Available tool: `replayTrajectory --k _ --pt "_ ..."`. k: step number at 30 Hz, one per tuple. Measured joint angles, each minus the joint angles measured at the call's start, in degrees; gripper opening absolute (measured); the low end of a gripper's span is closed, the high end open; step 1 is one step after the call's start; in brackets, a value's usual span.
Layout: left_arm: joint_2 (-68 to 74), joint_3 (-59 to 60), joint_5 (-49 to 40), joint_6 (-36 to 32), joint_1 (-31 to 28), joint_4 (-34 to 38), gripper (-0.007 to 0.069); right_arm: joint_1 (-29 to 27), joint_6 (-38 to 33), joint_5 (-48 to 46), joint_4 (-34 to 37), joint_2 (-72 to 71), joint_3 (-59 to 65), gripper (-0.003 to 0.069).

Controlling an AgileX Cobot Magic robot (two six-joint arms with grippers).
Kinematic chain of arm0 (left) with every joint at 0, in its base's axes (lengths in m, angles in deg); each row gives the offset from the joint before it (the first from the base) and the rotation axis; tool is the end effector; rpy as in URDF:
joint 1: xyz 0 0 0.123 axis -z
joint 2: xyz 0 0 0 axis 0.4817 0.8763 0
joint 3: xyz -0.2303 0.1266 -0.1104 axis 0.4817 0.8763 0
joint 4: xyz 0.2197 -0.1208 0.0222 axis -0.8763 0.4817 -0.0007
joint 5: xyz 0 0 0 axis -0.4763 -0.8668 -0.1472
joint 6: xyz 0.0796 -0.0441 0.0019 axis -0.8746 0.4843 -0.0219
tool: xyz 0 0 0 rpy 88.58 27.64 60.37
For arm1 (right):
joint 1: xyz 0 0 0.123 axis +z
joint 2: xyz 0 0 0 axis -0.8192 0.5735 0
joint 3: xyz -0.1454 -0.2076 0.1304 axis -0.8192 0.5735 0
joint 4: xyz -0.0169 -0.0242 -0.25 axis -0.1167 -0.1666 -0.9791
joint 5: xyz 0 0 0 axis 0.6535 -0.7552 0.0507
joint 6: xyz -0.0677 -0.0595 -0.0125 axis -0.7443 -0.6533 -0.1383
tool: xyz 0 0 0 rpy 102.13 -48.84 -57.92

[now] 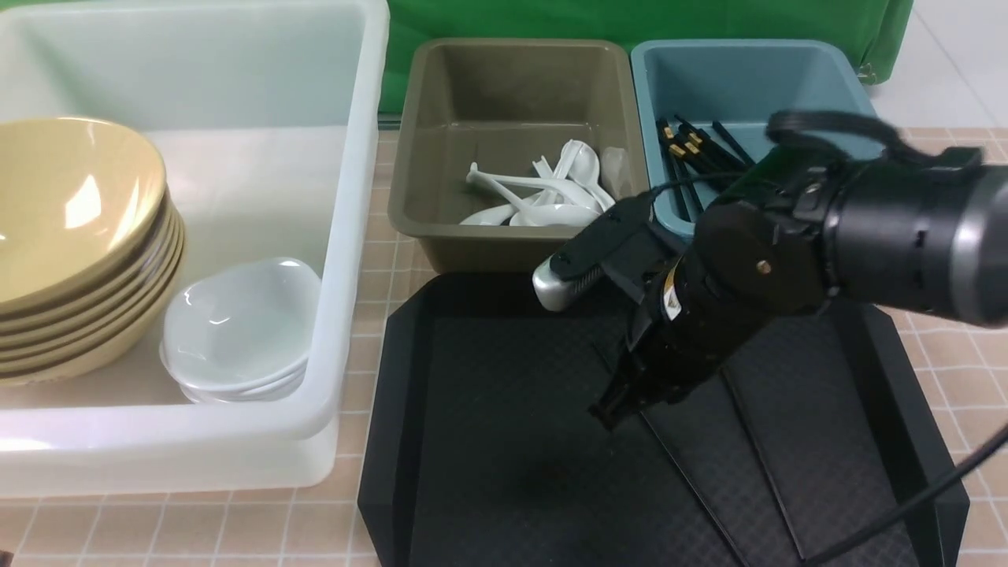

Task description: On brown table put chopsticks spoon bowls plates into blue grey white boxes.

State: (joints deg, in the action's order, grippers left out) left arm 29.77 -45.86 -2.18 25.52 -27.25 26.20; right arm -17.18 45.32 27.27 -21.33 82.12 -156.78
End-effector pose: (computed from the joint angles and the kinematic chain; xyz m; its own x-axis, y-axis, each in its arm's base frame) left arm 0.0396 -0.0016 0.2723 0.2638 0.1775 -0.9481 -0.0172 0.9836 0.1793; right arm 0.2876 0.2137 0.2120 -0.7098 -0.6207 -0.3330 -0.6293 0.7712 -0.0962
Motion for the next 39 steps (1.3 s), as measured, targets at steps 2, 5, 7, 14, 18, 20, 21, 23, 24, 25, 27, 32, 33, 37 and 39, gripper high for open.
replayTrajectory --k 2,5,7,14,18,20,21,23,24,25,27,32,33,37,39 --pt "0.0 0.0 0.0 0.0 0.0 0.0 -0.0007 -0.1 1.9 0.8 0.0 1.9 0.0 0.0082" --pt "0.0 0.0 0.0 0.0 0.0 0.0 -0.0007 -0.8 4.8 1.9 0.1 4.7 0.0 0.0173" --pt "0.0 0.0 0.0 0.0 0.0 0.0 -0.0007 -1.5 6.4 2.3 0.2 5.9 0.0 0.023" --pt "0.0 0.0 0.0 0.0 0.0 0.0 -0.0007 -2.4 -0.2 3.4 7.2 7.8 -0.2 0.0243" --pt "0.0 0.0 0.0 0.0 0.0 0.0 -0.0007 -2.4 -5.8 3.7 11.8 8.0 -0.5 0.0123" --pt "0.0 0.0 0.0 0.0 0.0 0.0 -0.0007 -2.4 -8.5 3.4 15.3 7.8 -0.6 0.0064" --pt "0.0 0.0 0.0 0.0 0.0 0.0 -0.0007 -2.4 -9.4 3.0 16.2 7.5 -0.6 0.0062" --pt "0.0 0.0 0.0 0.0 0.0 0.0 -0.0007 -2.4 -11.6 1.5 17.9 5.8 -0.3 0.0062" --pt "0.0 0.0 0.0 0.0 0.0 0.0 -0.0007 -2.4 -11.7 1.3 18.0 5.5 -0.3 0.0062" --pt "0.0 0.0 0.0 0.0 0.0 0.0 -0.0007 -2.4 -13.0 1.0 18.2 2.5 -0.3 0.0062" --pt "0.0 0.0 0.0 0.0 0.0 0.0 -0.0007 -2.4 -14.6 2.2 18.3 -2.3 -0.3 0.0062" --pt "0.0 0.0 0.0 0.0 0.0 0.0 -0.0007 -5.3 -15.8 17.8 14.7 -14.8 -0.3 0.006" --pt "0.0 0.0 0.0 0.0 0.0 0.0 -0.0007 -6.1 -16.0 21.0 13.7 -15.6 -0.3 0.006" --pt "0.0 0.0 0.0 0.0 0.0 0.0 -0.0007 -13.0 -16.3 47.1 11.6 -15.2 -0.5 0.006" --pt "0.0 0.0 0.0 0.0 0.0 0.0 -0.0007 -15.8 -16.3 56.7 11.6 -12.6 -0.6 0.006"
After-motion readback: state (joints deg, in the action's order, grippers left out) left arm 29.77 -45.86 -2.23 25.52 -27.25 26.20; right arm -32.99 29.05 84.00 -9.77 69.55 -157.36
